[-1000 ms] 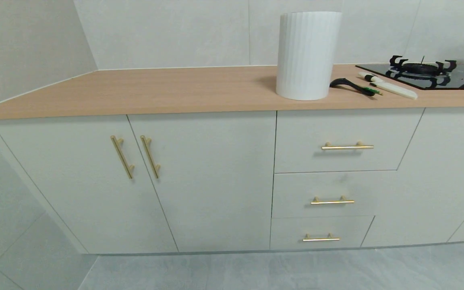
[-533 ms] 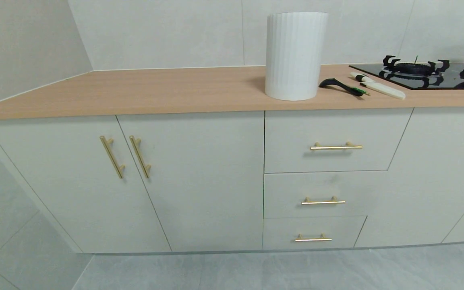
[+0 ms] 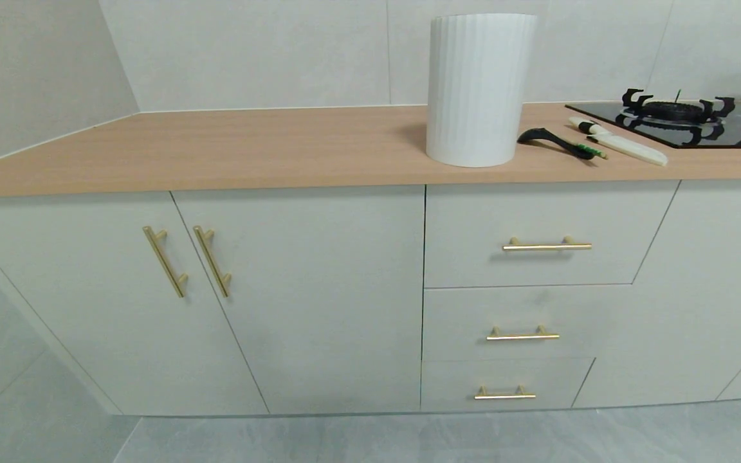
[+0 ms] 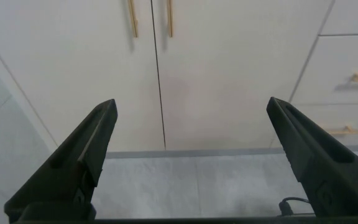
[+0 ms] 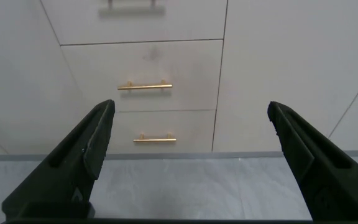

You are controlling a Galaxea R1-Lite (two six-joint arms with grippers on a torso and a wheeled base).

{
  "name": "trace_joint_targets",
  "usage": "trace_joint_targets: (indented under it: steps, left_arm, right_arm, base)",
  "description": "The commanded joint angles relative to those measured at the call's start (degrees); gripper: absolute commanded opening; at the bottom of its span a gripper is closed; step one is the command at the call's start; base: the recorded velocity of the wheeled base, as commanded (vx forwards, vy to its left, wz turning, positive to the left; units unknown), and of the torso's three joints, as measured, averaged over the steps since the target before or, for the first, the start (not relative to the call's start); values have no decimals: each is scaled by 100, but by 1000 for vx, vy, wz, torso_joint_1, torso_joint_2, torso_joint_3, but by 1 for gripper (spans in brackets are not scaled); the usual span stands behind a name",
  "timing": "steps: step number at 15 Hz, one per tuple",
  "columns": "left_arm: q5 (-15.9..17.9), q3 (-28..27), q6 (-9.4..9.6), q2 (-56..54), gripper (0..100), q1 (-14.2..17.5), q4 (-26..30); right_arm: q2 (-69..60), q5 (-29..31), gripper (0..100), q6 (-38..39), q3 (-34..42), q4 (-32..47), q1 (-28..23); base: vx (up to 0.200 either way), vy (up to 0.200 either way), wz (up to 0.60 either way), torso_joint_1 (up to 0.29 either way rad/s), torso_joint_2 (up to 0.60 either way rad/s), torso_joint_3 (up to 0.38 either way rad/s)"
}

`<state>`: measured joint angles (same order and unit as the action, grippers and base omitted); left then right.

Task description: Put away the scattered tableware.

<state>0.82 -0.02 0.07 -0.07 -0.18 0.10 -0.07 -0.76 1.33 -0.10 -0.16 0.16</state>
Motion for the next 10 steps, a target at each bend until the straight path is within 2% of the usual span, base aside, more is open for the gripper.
trace_joint_targets:
  steps: [1, 10]
  left_arm:
    - [-3, -6, 1, 7, 100, 1, -1]
    - [-3, 2, 1, 7, 100, 1, -1]
  right_arm:
    - [7, -4, 100, -10, 1, -2, -7]
    - [7, 14, 100, -36, 10, -2, -7]
  base:
    - [0, 0, 0, 0, 0, 0]
    - [0, 0, 0, 0, 0, 0]
